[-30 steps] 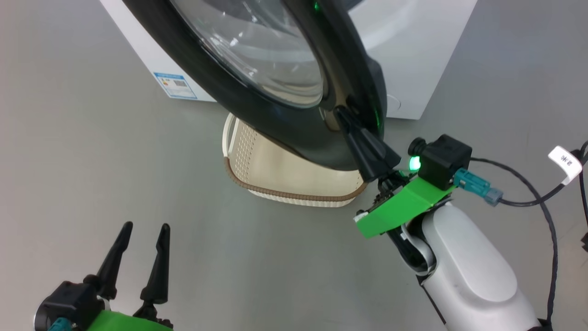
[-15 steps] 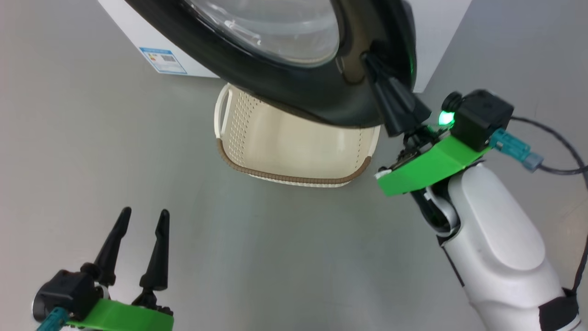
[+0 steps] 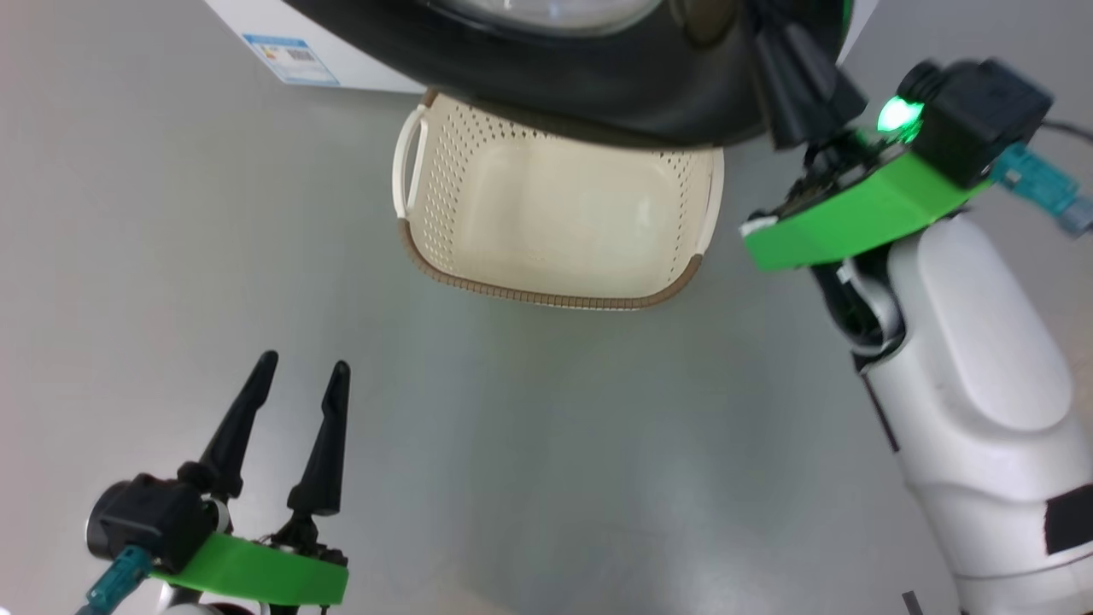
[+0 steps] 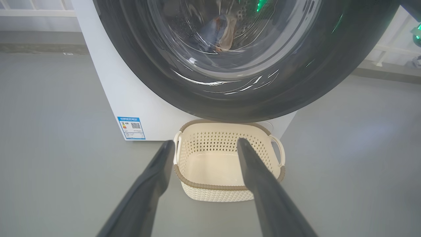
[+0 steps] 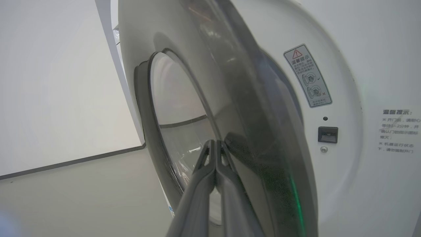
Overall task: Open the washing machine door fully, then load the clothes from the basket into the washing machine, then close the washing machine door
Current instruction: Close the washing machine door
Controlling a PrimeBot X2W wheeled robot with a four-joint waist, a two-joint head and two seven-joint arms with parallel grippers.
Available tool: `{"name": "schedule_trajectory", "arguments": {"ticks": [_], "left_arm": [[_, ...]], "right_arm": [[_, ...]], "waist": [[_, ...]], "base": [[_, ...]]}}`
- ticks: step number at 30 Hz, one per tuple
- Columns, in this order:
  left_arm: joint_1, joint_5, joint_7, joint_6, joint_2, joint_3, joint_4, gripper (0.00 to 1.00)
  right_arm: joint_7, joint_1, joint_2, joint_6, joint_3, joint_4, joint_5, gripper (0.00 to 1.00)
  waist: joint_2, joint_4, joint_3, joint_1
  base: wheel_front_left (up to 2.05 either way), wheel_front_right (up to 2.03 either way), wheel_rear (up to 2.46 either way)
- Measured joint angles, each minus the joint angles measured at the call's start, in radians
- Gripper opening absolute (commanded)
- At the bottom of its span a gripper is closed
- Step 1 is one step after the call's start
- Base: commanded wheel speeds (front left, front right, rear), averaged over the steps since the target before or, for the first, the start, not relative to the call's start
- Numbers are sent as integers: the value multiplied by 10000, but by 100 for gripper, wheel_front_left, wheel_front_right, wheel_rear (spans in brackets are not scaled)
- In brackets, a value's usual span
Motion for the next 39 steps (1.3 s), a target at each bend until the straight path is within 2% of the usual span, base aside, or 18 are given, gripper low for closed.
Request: {"name": "schedule_trajectory", "arguments": {"ticks": [14,28,39], "left_arm": [[-146,0,0,0,-35,-190,-274,100],[-278,165,-2,0,-36,-199,-727,100],[-277,222,-2,0,-123,-407,-905,100]], "right_arm": [[-4,-1266,-663,0,-750,295,-261,0],[-12,-2300,-888,0,-1388,571,-418,0],[-13,-2778,-1346,0,-1684,974,-552,0]], "waist": [[0,258,848,0],[0,738,1483,0],[0,874,1484,1]], "base": [[0,0,0],[0,0,0],[0,0,0]]}}
